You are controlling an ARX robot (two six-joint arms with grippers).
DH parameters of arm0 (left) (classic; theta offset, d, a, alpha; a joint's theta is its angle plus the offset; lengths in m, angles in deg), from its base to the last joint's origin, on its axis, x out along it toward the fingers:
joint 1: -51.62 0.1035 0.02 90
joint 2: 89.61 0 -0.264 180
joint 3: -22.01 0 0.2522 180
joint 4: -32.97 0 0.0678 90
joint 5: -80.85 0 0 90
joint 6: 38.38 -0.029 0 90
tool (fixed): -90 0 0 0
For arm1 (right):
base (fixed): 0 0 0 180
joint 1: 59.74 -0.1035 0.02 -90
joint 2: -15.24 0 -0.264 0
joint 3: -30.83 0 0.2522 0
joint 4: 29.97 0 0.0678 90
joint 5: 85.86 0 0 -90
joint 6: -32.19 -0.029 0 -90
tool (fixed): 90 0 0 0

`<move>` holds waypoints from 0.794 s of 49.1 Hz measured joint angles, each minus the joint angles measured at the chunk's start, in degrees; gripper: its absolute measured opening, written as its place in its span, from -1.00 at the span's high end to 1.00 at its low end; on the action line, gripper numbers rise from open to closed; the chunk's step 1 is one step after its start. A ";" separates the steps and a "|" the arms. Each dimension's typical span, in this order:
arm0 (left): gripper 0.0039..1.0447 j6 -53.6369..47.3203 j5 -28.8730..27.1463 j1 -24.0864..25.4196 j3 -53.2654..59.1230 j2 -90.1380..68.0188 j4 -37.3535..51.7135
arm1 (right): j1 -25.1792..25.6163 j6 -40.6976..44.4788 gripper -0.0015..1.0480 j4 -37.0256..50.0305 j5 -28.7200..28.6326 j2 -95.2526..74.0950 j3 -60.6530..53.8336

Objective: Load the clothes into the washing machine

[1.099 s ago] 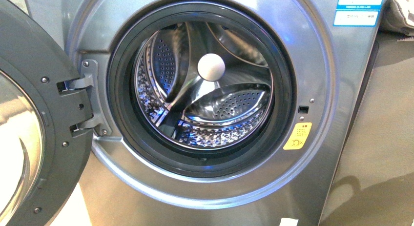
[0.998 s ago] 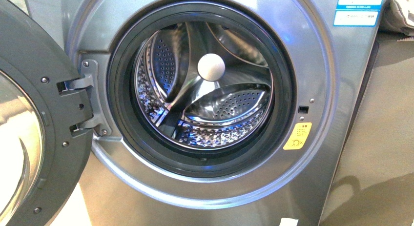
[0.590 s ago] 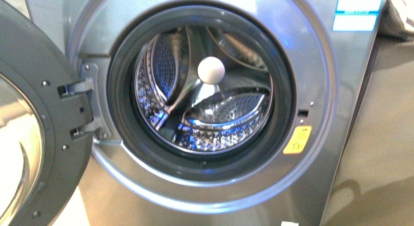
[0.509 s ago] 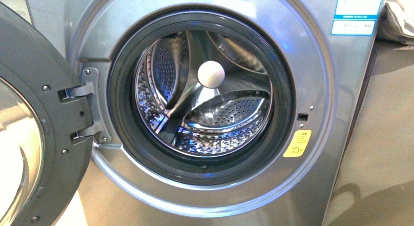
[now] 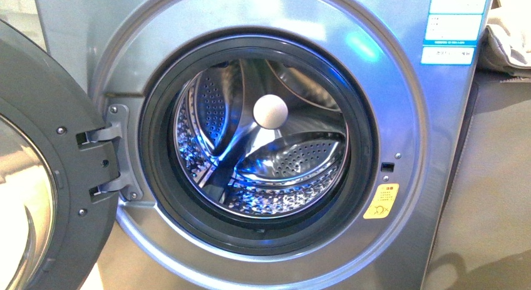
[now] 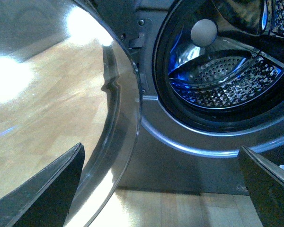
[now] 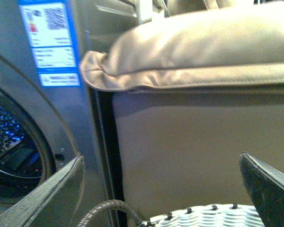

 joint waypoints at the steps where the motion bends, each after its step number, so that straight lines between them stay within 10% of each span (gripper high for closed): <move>1: -0.88 0.00 0.02 0.00 0.00 0.00 0.00 | -0.02 0.00 -0.86 -0.90 0.83 -1.60 1.01; 12: -0.88 0.00 0.02 0.00 0.00 0.00 0.00 | -0.17 2.89 -0.86 -11.15 11.89 -18.36 6.05; 39: -0.88 0.00 0.02 0.00 0.00 0.00 0.00 | -8.74 9.51 -0.86 -0.63 27.98 -77.88 13.86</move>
